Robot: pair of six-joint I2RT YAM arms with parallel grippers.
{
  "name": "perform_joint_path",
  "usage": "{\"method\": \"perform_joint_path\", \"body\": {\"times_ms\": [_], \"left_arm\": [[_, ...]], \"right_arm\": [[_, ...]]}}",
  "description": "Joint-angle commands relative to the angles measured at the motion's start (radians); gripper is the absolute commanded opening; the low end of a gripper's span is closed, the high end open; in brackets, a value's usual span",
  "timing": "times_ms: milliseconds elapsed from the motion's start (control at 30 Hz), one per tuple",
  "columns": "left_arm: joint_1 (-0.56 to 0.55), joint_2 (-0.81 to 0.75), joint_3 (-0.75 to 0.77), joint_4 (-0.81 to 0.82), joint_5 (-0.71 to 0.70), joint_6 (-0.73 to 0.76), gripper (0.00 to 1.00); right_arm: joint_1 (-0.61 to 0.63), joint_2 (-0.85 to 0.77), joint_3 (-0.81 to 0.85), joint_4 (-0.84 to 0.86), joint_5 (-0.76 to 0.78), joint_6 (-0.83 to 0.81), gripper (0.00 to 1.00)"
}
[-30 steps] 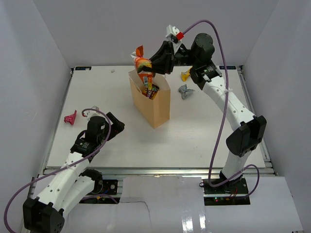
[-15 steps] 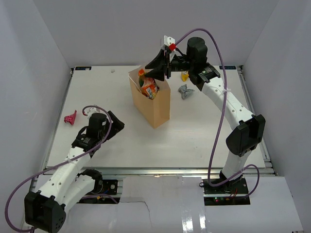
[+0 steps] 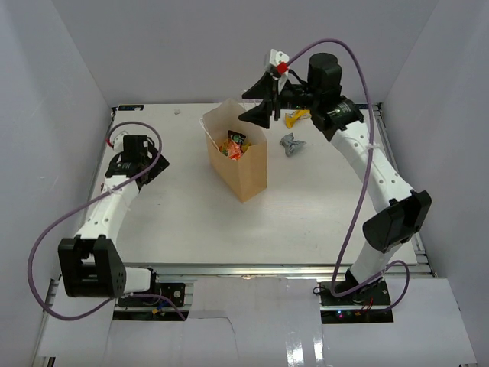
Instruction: Place the snacks into the paper bag
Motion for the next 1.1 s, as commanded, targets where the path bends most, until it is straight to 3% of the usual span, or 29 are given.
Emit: {"method": "perform_joint_path", "body": {"times_ms": [0,33,133,267,500,633,900,1033,1067], "left_arm": [[0.011,0.143,0.112,0.040,-0.191,0.315,0.98],[0.011,0.174,0.122,0.087,-0.248,0.468,0.98],[0.017,0.249,0.107,0.227,-0.356,0.702,0.98],[0.068,0.280,0.033,0.430,-0.409,0.916,0.98],[0.131,0.419,0.050,0.537,-0.488,1.003,0.98],[0.152,0.489,0.056,0.565,-0.442,1.017,0.98],[0.195,0.578,0.033,0.551,-0.405,0.970,0.95],[0.226,0.593,0.027,0.533,-0.347,0.948,0.88],[0.229,0.594,0.027,0.527,-0.336,0.942,0.80]], "right_arm": [[-0.104,-0.133,-0.046,-0.084,-0.019,-0.038,0.70],[-0.159,-0.170,-0.118,-0.107,-0.025,-0.051,0.72],[-0.276,-0.241,-0.247,-0.203,-0.053,-0.126,0.78],[-0.389,-0.339,-0.469,-0.309,-0.039,-0.270,0.81],[-0.512,-0.466,-0.703,-0.457,-0.007,-0.427,0.81],[-0.545,-0.460,-0.691,-0.555,0.001,-0.457,0.82],[-0.563,-0.422,-0.625,-0.590,0.013,-0.444,0.82],[-0.565,-0.410,-0.603,-0.586,0.015,-0.425,0.82],[-0.565,-0.411,-0.602,-0.583,0.018,-0.422,0.81]]}}
